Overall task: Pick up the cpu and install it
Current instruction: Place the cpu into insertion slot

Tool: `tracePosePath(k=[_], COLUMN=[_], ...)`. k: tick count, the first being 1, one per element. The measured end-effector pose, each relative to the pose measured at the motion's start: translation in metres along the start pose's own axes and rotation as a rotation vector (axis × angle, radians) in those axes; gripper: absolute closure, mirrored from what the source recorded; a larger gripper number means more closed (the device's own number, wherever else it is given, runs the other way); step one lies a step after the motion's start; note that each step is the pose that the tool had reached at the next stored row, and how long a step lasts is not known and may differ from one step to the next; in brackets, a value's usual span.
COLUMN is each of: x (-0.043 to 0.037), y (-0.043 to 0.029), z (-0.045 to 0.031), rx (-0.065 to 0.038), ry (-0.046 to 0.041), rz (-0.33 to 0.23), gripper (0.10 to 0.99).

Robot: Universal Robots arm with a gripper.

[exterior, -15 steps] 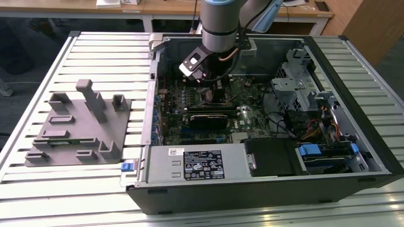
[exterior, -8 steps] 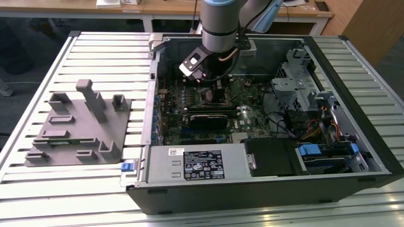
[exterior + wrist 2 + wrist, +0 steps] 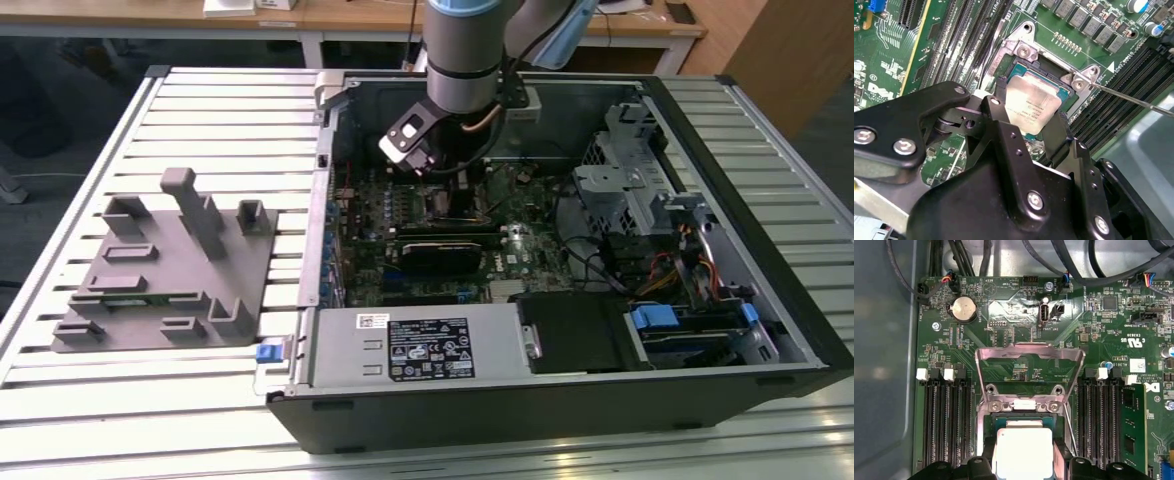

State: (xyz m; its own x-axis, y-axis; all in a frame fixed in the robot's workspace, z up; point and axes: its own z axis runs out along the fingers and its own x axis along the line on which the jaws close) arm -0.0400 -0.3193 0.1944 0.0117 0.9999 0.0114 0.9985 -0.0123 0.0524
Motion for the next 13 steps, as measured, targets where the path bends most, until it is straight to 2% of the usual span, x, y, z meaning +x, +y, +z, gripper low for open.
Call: tracePosePath(k=[13], x=[0.0001], y=[0.0003], z=[0.0013], rx=[0.000], ry=[0.0005], rz=[0.001], gripper=[0.541])
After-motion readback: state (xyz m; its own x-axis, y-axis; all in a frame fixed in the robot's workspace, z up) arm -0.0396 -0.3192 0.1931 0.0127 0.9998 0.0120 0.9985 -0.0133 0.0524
